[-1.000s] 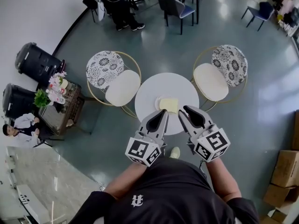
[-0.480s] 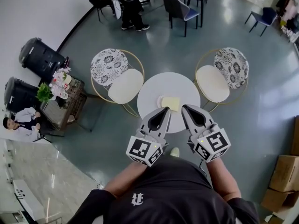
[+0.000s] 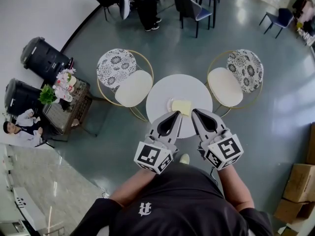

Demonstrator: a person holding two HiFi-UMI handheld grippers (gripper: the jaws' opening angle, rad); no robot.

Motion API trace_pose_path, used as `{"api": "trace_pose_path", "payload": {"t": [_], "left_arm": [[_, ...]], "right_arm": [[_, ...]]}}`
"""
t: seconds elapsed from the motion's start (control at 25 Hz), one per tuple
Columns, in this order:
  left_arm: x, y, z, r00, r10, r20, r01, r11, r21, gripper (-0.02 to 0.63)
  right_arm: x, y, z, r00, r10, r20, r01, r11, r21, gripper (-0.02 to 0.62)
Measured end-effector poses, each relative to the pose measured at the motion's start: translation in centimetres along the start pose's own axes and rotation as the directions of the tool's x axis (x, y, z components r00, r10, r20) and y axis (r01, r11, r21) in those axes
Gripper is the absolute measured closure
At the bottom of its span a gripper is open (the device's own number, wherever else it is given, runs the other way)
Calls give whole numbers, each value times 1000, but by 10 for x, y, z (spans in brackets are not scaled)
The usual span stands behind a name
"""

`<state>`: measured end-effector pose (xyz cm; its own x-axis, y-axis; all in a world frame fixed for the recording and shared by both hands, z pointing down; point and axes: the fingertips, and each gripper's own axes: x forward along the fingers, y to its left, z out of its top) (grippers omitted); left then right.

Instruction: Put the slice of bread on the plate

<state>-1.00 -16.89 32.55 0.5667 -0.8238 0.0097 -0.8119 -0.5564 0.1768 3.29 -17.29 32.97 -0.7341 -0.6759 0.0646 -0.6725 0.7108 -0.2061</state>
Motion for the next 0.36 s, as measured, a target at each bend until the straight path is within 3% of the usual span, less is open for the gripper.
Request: {"api": "trace_pose_path", "payload": {"t": [0.36], "left_arm": [[-5,2,-1,1000,1,-2,-1,1000,-4,600]], "right_arm": [[2,6,-3,1000,4,-7,-4,1000,0,589]]}}
